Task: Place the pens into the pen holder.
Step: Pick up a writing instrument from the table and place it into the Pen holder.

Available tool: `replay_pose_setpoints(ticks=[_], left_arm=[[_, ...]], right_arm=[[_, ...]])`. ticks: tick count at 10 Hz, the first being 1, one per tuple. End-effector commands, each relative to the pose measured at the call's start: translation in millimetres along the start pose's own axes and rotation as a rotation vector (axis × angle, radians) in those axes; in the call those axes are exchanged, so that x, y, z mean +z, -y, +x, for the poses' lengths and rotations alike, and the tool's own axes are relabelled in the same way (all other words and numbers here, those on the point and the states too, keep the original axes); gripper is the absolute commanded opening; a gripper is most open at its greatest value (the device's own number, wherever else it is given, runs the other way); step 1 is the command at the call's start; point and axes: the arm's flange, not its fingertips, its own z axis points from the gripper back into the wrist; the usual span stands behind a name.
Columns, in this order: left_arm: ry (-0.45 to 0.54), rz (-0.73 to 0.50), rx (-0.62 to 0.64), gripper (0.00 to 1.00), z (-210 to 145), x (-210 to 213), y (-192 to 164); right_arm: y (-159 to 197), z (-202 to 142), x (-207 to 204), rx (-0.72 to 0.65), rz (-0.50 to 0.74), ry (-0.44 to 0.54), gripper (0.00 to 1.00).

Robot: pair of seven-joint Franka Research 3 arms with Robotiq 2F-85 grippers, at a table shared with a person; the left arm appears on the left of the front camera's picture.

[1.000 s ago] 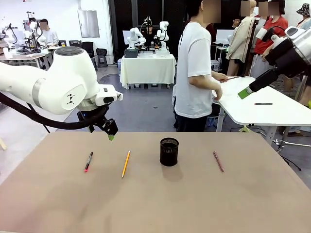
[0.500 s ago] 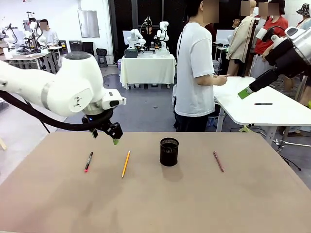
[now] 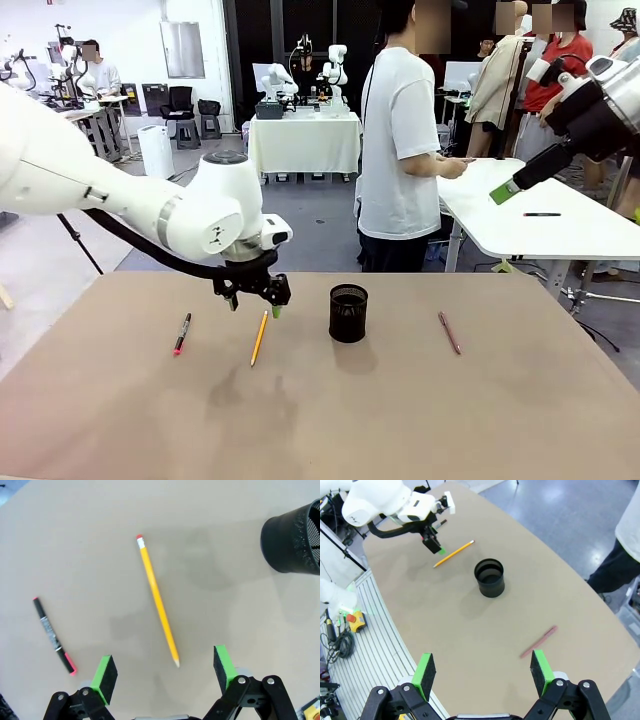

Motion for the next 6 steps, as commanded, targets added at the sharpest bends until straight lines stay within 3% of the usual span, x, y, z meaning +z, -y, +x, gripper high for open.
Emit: replay_pose_setpoints(ticks=[1,6], left_arm=[[0.016,0.028,0.006,1.00,15,-18,3],[0.022,0.094,0.190,1.00,52,-63,-9]], right_arm=[[-1,0,0,0.002,0.014,0.016,1.00],[-1,0,0,0.002,0.014,0.016,1.00]])
